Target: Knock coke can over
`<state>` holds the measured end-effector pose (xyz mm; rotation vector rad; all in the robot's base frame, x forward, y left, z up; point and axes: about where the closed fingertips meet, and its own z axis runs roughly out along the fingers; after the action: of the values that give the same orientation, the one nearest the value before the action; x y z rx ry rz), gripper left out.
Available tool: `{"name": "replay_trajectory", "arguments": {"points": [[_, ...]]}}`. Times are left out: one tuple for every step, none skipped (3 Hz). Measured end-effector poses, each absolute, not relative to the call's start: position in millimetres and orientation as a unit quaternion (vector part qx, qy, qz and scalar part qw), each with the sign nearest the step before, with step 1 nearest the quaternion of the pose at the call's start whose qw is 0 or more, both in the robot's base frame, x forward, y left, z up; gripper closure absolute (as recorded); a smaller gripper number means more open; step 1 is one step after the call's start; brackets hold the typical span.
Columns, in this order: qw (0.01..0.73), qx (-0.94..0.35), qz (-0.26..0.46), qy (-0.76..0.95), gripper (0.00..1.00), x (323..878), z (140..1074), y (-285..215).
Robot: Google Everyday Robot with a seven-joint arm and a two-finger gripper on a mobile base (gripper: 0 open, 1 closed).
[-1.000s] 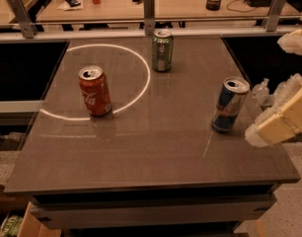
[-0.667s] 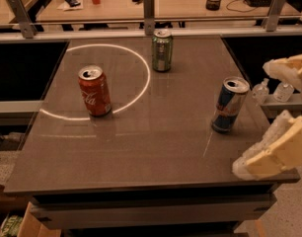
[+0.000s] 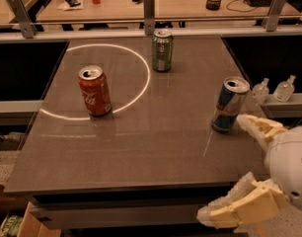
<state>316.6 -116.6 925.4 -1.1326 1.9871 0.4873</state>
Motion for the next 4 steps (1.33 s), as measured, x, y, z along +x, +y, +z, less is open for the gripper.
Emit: {"name": "replay_trajectory", "arguments": {"points": [[0.393,-0.434,0.215,0.782,0.0,312.9,916.7,-110.0],[0.393,-0.436,0.213,0.781,0.0,313.6,917.4,-110.3],[0.409,-0.432,0.22,0.773,0.0,323.2,911.1,-92.0],[0.441,-0.436,0.233,0.749,0.0,346.4,910.2,-58.8]]}}
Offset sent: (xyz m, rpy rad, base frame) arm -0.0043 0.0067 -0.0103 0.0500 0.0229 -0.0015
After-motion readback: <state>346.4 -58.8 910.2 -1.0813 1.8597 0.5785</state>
